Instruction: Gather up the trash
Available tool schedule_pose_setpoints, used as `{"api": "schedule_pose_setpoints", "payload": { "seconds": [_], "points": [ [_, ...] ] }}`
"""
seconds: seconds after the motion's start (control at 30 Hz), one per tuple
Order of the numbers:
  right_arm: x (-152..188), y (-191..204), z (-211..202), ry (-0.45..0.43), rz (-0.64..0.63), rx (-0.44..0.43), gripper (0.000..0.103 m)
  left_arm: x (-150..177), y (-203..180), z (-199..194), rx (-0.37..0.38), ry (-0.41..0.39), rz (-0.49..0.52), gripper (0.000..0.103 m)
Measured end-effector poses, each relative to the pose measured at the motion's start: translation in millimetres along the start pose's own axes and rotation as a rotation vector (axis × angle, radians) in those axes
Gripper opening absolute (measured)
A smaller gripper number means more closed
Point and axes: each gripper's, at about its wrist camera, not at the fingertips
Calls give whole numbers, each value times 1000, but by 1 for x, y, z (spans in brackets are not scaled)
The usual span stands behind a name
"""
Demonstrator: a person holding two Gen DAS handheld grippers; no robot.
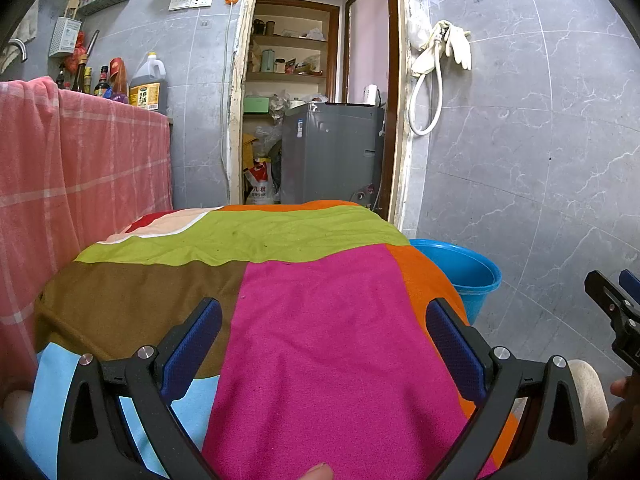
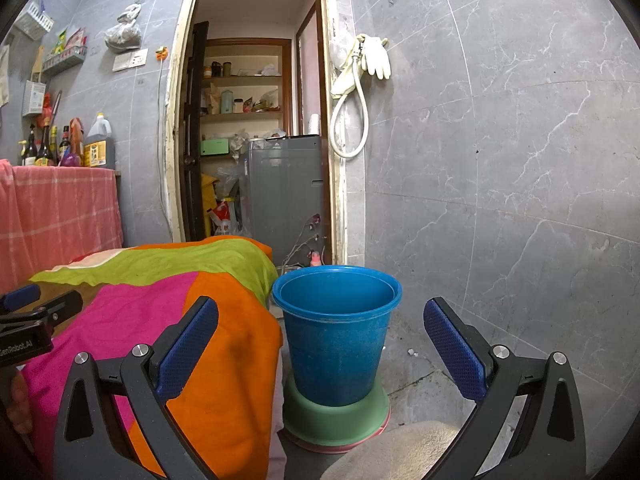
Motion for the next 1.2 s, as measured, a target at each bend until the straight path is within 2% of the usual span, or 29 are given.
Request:
{"api": "schedule_pose_setpoints", "payload": {
  "seconds": [1.2],
  "points": [
    [1, 2, -1, 0, 1, 1, 103, 0, 2, 0, -8, 0, 0, 100]
  ]
}}
Point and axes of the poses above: each gripper's, at about its wrist camera, not at the fingertips, and z roughly the way its jaws point, y to its left, x to its underside, and after that the axes turned 2 degrees about z, right-handed
